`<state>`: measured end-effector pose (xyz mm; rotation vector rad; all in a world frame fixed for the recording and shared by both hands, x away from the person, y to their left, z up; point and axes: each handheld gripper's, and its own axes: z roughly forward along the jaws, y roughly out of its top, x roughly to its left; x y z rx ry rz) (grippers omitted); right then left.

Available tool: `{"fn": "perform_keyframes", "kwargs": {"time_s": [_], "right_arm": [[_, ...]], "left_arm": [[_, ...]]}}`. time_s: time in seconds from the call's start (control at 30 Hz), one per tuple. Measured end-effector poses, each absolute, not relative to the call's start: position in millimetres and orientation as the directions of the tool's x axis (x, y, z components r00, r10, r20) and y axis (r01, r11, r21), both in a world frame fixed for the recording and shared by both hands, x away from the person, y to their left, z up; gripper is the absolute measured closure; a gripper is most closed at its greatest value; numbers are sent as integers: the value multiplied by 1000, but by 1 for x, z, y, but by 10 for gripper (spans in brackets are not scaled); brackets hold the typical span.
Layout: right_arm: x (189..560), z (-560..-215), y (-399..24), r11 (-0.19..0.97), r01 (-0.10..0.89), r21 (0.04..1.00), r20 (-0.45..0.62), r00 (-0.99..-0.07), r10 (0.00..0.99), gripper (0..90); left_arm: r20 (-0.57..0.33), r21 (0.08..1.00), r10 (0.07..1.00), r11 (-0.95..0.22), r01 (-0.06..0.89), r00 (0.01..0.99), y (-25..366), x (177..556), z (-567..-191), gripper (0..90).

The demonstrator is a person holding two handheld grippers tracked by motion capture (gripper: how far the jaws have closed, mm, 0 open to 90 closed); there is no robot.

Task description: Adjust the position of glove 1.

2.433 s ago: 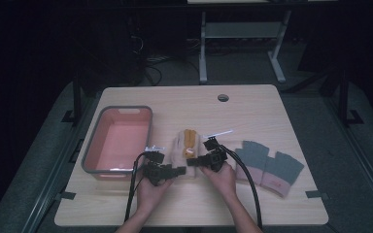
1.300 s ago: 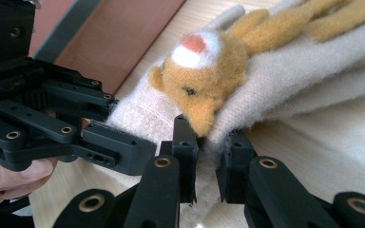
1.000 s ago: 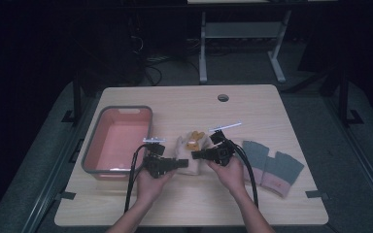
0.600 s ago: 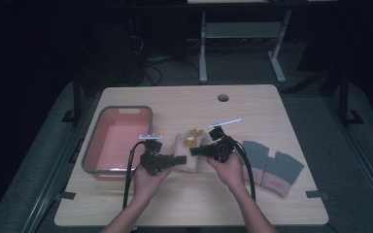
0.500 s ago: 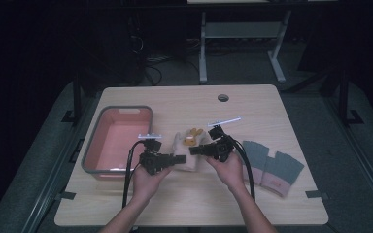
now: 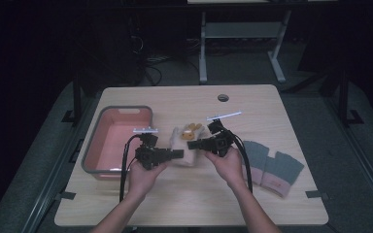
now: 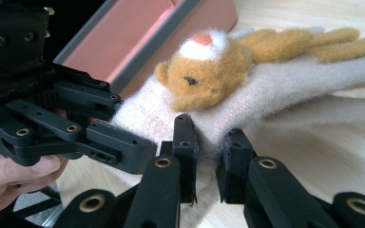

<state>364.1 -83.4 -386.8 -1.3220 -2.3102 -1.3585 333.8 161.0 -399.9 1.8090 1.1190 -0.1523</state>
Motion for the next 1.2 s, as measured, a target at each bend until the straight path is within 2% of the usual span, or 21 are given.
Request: {"fn": "perform_keyframes", "kwargs": {"time_s": [1.2], "right_arm": [[375,-342,-48,205,708,676,504,-647,572,798]], "left_arm": [[-509,718,611,-87,690,607,203,339,-360,668]]}}
